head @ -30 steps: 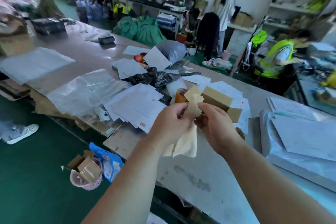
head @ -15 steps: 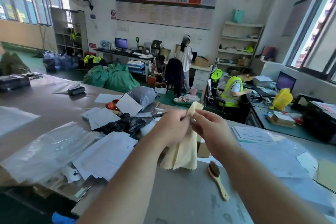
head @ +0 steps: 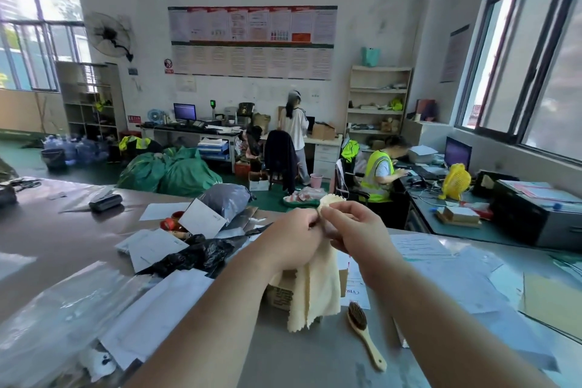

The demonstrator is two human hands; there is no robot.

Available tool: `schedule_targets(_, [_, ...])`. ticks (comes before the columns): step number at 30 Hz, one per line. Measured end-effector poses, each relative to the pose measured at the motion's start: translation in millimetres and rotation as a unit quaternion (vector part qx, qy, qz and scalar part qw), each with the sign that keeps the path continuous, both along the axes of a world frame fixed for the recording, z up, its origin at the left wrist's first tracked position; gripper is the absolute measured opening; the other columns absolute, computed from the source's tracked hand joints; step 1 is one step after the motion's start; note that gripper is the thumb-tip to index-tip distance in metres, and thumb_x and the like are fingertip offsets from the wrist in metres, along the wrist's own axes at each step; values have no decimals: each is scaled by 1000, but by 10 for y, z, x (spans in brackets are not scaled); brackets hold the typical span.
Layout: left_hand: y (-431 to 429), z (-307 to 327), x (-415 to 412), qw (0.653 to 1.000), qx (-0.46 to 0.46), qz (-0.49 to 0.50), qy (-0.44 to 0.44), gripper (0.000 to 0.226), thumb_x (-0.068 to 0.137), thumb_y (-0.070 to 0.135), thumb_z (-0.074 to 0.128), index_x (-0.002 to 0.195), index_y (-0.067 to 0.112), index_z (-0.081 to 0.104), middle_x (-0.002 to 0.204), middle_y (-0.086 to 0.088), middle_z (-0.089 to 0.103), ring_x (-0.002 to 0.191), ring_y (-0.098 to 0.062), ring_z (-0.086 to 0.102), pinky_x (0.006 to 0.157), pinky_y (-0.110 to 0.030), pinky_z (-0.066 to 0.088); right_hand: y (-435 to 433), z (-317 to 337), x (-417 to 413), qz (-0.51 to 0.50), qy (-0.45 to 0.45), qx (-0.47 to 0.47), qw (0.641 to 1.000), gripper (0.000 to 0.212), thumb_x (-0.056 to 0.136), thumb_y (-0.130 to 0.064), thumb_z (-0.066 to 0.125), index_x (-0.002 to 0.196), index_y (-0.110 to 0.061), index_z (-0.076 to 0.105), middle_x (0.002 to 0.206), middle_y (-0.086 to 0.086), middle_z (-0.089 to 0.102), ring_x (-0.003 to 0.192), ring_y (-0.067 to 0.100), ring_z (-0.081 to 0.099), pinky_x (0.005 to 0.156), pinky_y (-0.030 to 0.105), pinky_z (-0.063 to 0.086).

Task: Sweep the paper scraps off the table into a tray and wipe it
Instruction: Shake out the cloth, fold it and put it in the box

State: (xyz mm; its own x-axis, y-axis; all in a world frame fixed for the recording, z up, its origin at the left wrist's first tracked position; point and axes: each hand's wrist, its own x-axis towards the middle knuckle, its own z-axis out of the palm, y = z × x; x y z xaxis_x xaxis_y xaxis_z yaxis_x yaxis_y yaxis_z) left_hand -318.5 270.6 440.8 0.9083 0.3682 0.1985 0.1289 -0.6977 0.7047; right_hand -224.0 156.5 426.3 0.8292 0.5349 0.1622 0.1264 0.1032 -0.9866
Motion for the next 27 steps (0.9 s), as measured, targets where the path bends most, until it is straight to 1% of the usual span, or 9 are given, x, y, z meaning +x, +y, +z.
schedule_targets(4, [-42, 17, 0, 1000, -8, -7, 17, 30, 107, 38, 41, 123, 32, 66, 96, 8, 69, 84, -10, 63, 65, -32, 45, -53, 29, -71, -22, -56, -33, 998, 15, 88, -35, 78, 92, -20, 76, 80, -5, 77, 79, 16, 75, 67, 25, 53])
schedule_targets(9, [-96, -13, -79, 997, -72, -23, -1, 34, 107, 44, 43, 117, 28, 71, 110, -5, 75, 105, -24, 69, 90, -43, 56, -156, 44, -126, -62, -75, -40, 994, 14, 90, -29, 73, 79, -27, 81, 79, -6, 77, 82, 12, 72, 71, 26, 54])
schedule_targets(11, [-109, -9, -135, 988, -152, -30, -22, 34, 109, 40, 45, 110, 19, 71, 110, -3, 74, 100, -16, 69, 74, -22, 57, -207, 38, -114, -65, -56, -29, 996, 16, 91, -26, 73, 77, -24, 81, 78, -8, 76, 80, 12, 71, 72, 26, 53])
schedule_targets(13, [-85, -23, -195, 985, -168, -5, -43, 26, 111, 37, 42, 98, 31, 64, 96, 9, 65, 84, 1, 58, 63, -15, 47, -248, 7, -67, -83, -44, -27, 995, 16, 92, -24, 70, 79, -20, 79, 74, -9, 73, 77, 12, 67, 75, 30, 55])
schedule_targets(18, [147, -82, -318, 963, -229, 96, -101, 21, 100, 36, 49, 96, 31, 68, 105, -3, 72, 105, -26, 67, 94, -41, 50, -430, -117, 148, -156, -41, -68, 985, 25, 93, -29, 55, 92, -8, 69, 75, 2, 61, 69, 19, 53, 67, 37, 47])
schedule_targets(20, [281, -118, -370, 942, -295, 105, -119, 26, 87, 42, 55, 90, 24, 73, 99, -6, 75, 103, -33, 69, 94, -46, 53, -528, -169, 228, -160, -50, -77, 983, 38, 93, -33, 52, 98, 4, 61, 79, 8, 54, 71, 22, 48, 67, 40, 43])
schedule_targets(22, [361, -145, -471, 942, -306, 90, -105, 37, 79, 49, 63, 89, 14, 74, 98, -10, 77, 100, -35, 72, 91, -48, 55, -618, -217, 253, -143, -40, -101, 984, 36, 95, -40, 55, 96, -6, 67, 86, 11, 61, 75, 26, 55, 72, 43, 53])
schedule_targets(25, [447, -137, -640, 934, -344, 41, -87, 33, 96, 37, 68, 109, 7, 74, 107, -13, 78, 100, -35, 75, 93, -50, 57, -746, -144, 182, -95, -47, -135, 985, 26, 99, -40, 62, 98, -16, 72, 87, 10, 64, 71, 22, 58, 66, 39, 57])
schedule_targets(27, [539, -89, -675, 902, -417, 4, -107, 33, 103, 28, 62, 125, 4, 70, 111, -15, 77, 97, -31, 75, 90, -47, 59, -832, 18, 117, -41, 12, -42, 998, 29, 100, -41, 62, 102, -14, 73, 86, 9, 62, 70, 20, 55, 60, 32, 49])
